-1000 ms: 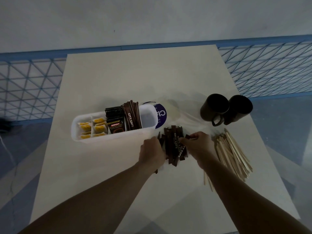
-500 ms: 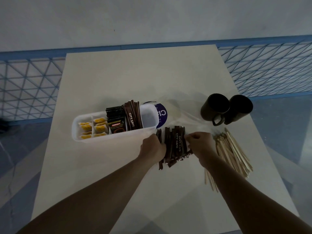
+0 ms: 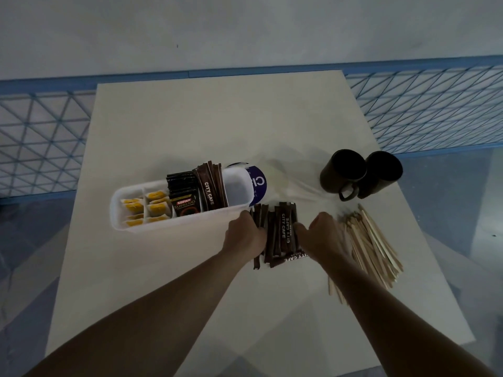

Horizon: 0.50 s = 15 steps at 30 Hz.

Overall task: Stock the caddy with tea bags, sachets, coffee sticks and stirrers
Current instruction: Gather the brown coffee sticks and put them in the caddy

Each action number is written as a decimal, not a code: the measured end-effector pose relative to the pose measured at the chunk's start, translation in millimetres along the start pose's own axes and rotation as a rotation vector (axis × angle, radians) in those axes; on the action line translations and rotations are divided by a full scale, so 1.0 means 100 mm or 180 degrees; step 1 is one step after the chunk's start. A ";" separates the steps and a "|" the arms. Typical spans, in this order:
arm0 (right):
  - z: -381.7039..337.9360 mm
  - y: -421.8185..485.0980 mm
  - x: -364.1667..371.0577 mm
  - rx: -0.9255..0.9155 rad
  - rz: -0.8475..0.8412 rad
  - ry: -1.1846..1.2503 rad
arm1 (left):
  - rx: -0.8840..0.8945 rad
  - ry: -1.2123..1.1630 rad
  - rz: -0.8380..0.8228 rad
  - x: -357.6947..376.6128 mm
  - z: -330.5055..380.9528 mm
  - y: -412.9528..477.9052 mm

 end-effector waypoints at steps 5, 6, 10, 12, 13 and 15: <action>-0.14 -0.01 0.04 -0.0193 -0.0009 0.0209 | 0.0114 0.0047 -0.0089 0.03 0.03 -0.02; -0.16 0.01 0.07 -0.0198 -0.0030 0.0246 | 0.0130 0.0041 -0.0103 0.03 0.03 -0.02; -0.23 0.06 0.18 -0.0149 -0.0171 0.0235 | 0.0099 0.0082 -0.0144 0.01 -0.01 -0.02; -0.26 0.07 0.21 -0.0181 -0.0180 0.0259 | 0.0094 0.0069 -0.0157 0.00 -0.03 -0.02; -0.27 0.06 0.21 -0.0208 -0.0187 0.0261 | 0.0101 0.0066 -0.0161 0.00 -0.04 -0.01; -0.30 0.05 0.22 -0.0269 -0.0240 0.0190 | 0.0109 0.0057 -0.0174 -0.01 -0.06 0.00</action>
Point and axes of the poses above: each hand's wrist, its own y-axis towards the middle knuckle, its own x-axis out of the palm, z = x × y, the point moved 6 cm from there along y, towards the middle knuckle, and after that the axes turned 8 degrees about -x, right-handed, at the moved point
